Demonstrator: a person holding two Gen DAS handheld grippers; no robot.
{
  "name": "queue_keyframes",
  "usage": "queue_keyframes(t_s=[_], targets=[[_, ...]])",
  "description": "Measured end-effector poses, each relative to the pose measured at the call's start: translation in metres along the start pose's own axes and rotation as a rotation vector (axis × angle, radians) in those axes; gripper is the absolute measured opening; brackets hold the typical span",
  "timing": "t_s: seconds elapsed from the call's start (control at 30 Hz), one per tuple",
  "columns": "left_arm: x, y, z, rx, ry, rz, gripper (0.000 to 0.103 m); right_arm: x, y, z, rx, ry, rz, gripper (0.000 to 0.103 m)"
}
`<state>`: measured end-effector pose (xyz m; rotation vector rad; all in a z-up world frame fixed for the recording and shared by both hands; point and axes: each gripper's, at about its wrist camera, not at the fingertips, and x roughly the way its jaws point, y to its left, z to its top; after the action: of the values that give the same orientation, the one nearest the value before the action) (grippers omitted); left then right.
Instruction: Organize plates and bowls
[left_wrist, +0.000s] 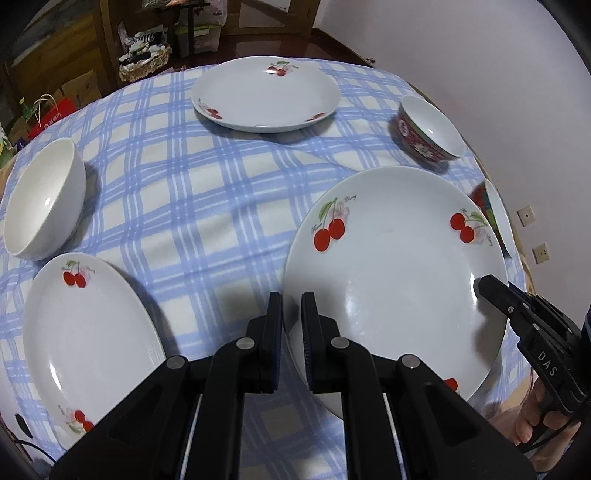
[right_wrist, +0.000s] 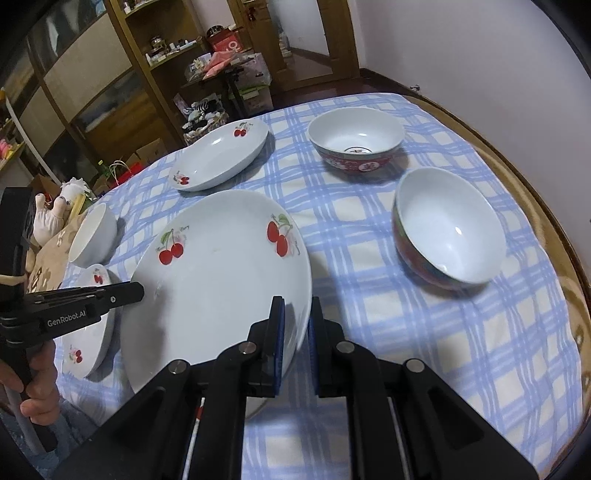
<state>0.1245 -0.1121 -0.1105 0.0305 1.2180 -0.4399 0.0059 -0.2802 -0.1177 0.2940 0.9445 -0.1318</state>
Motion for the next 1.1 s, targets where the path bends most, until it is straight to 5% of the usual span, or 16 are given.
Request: queue_keyframes(t_s=[1.1], targets=[[0.029,-0.020,-0.019,0.042,0.094,0.053,0.010,0.032,-0.022,-0.026,0.114,0.156,-0.066,0.016]])
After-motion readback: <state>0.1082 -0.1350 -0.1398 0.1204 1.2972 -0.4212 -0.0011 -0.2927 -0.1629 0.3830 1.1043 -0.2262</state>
